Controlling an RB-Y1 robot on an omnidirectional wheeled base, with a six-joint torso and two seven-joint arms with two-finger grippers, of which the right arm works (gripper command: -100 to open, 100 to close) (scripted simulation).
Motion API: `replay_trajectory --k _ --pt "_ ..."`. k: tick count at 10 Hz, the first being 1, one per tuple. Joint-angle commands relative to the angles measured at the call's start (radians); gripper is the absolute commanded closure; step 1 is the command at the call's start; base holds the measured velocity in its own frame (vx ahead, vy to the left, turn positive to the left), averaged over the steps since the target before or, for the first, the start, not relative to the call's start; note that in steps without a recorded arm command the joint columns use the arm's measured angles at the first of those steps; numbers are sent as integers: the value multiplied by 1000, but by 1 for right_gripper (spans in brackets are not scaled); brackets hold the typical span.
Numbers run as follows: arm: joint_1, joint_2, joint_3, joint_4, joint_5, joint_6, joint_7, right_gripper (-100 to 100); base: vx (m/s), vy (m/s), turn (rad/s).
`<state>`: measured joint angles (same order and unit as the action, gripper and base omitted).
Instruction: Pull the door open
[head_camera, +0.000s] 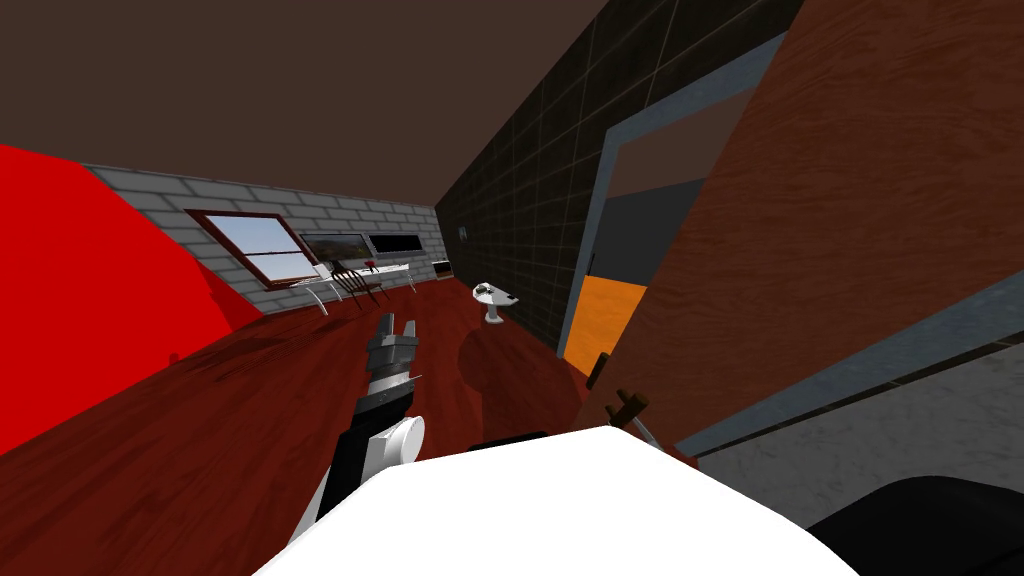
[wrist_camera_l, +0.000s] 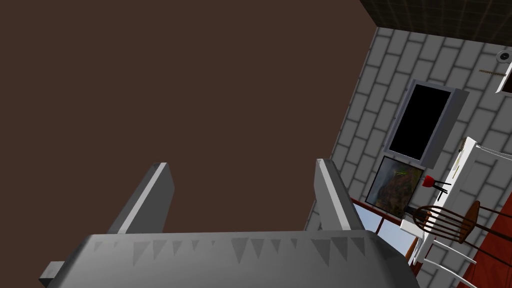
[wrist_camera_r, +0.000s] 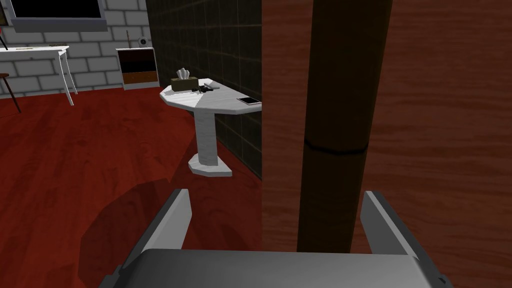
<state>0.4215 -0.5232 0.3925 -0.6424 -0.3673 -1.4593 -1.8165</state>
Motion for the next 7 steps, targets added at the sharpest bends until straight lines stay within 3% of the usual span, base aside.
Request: replay_trajectory --k 1,7 --pt "-2 22 29 -4 20 1 -6 100 -7 -7 9" --pt "-3 24 31 4 23 -6 -7 100 4 5 -2"
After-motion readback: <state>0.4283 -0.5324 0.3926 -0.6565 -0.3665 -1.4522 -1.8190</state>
